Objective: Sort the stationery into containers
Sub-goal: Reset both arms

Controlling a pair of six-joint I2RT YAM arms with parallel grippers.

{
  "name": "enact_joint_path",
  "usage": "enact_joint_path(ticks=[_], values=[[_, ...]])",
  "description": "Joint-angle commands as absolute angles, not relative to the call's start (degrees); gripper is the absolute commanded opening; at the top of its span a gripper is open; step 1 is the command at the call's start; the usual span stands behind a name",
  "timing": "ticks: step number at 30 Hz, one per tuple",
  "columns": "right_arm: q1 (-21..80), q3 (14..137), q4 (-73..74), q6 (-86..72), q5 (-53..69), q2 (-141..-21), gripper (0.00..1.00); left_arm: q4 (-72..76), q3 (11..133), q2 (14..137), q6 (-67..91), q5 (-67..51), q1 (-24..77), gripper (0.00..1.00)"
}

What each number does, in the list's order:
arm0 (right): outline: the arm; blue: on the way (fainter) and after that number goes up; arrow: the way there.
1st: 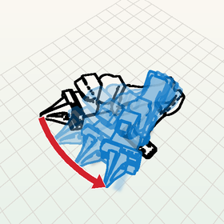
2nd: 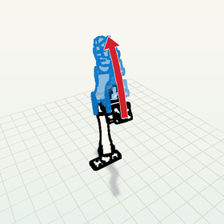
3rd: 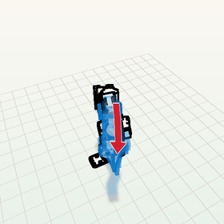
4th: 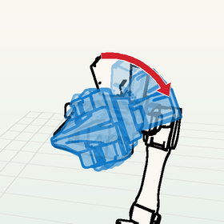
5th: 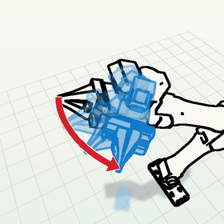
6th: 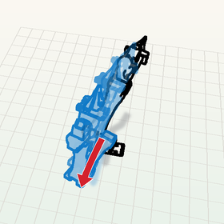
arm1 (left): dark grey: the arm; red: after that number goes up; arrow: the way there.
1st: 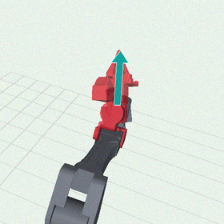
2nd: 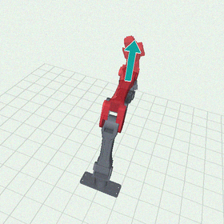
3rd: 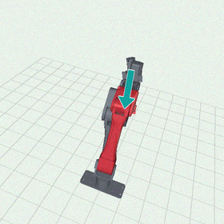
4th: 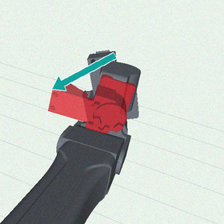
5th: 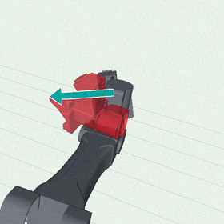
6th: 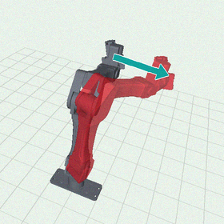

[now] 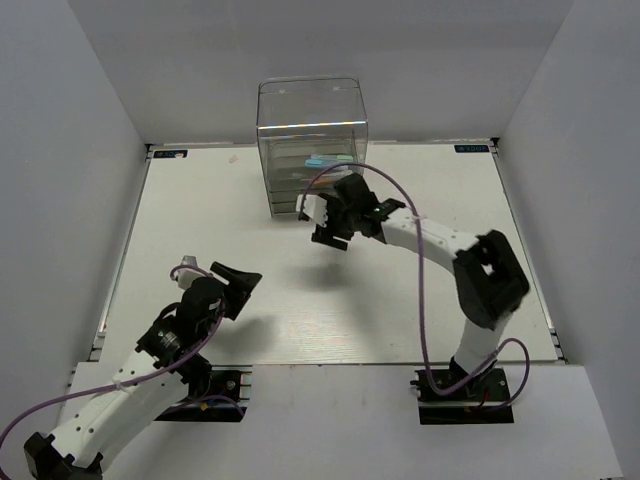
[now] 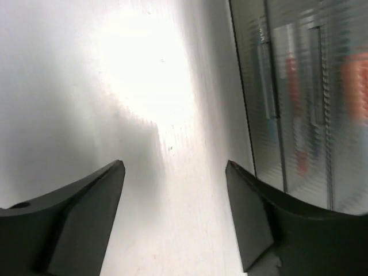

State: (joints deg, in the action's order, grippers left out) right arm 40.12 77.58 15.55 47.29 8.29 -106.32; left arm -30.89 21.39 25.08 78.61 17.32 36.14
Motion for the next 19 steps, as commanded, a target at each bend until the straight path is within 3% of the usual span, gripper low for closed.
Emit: enact_joint_path(ticks=[1,5,6,7,18,19], values=[[38.32,70.95,10.03,37.10,13.54,-95.75,0.79,-27.08,20.92,25.22,75.77,16.96,36.30,0.74],[36.65,64.09,2.05,25.34,5.90,-87.82,0.90,-18.57,20.92,26.27,69.36,14.16,36.30,0.74],[36.48,61.72,0.89,24.18,1.28,-86.58,0.90,-16.37,20.92,26.28,67.78,13.45,36.30,0.74],[35.78,60.48,-2.34,22.95,0.27,-83.96,0.90,-12.52,21.61,27.24,64.63,11.79,36.30,0.86],[34.02,53.36,-2.02,13.97,-9.14,-71.02,0.90,-8.70,32.07,40.77,51.94,4.92,36.30,0.93],[33.93,52.39,-2.72,14.58,-9.05,-70.67,0.90,-8.70,32.08,40.78,51.16,4.92,36.30,1.00]])
